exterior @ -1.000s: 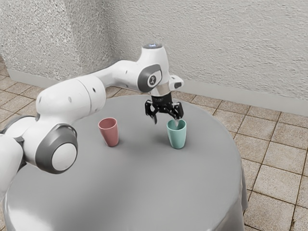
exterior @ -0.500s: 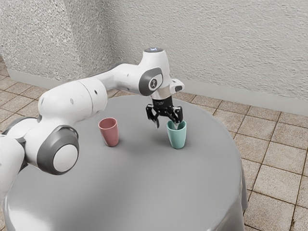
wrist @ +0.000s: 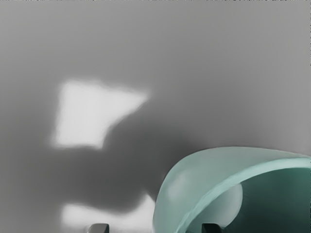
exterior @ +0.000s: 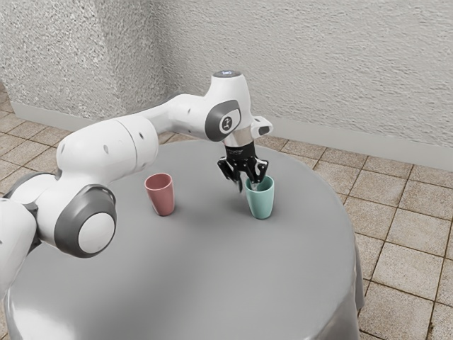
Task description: Place the right cup onto the left cup
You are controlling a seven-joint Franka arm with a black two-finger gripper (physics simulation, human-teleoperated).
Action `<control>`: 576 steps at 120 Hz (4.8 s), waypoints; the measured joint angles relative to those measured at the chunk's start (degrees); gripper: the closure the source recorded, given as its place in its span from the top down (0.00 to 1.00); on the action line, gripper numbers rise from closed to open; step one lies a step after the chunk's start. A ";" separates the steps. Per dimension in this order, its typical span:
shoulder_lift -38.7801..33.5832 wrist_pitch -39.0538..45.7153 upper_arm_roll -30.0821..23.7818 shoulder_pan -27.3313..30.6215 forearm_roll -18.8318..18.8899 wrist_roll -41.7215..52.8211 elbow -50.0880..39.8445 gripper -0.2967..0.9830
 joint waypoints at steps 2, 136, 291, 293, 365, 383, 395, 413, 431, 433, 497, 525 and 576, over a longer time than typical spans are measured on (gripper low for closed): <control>0.00 0.02 0.00 0.00 0.00 0.00 0.00 0.36; -14.80 0.92 0.32 -0.12 0.90 0.91 -12.90 0.16; -32.89 0.82 1.55 7.84 2.73 3.24 -31.40 0.15; -33.10 0.84 1.55 8.00 2.80 3.25 -31.77 0.15; -36.82 1.07 3.74 10.66 3.40 3.53 -37.22 0.15; -37.14 1.09 3.93 12.02 3.40 3.67 -38.25 0.15; -37.28 1.09 3.92 12.64 3.40 3.74 -38.43 0.15; -37.64 1.11 3.93 13.31 3.40 3.83 -38.95 0.15; -38.09 1.15 3.87 14.34 3.40 3.92 -39.64 0.15; -38.12 1.15 3.87 14.39 3.40 3.92 -39.67 0.15; -36.71 0.97 3.79 15.45 3.30 4.02 -38.89 0.15; -34.81 0.13 3.61 15.52 3.30 4.03 -35.87 0.15; -32.70 -0.51 3.42 16.19 3.25 4.06 -33.18 0.15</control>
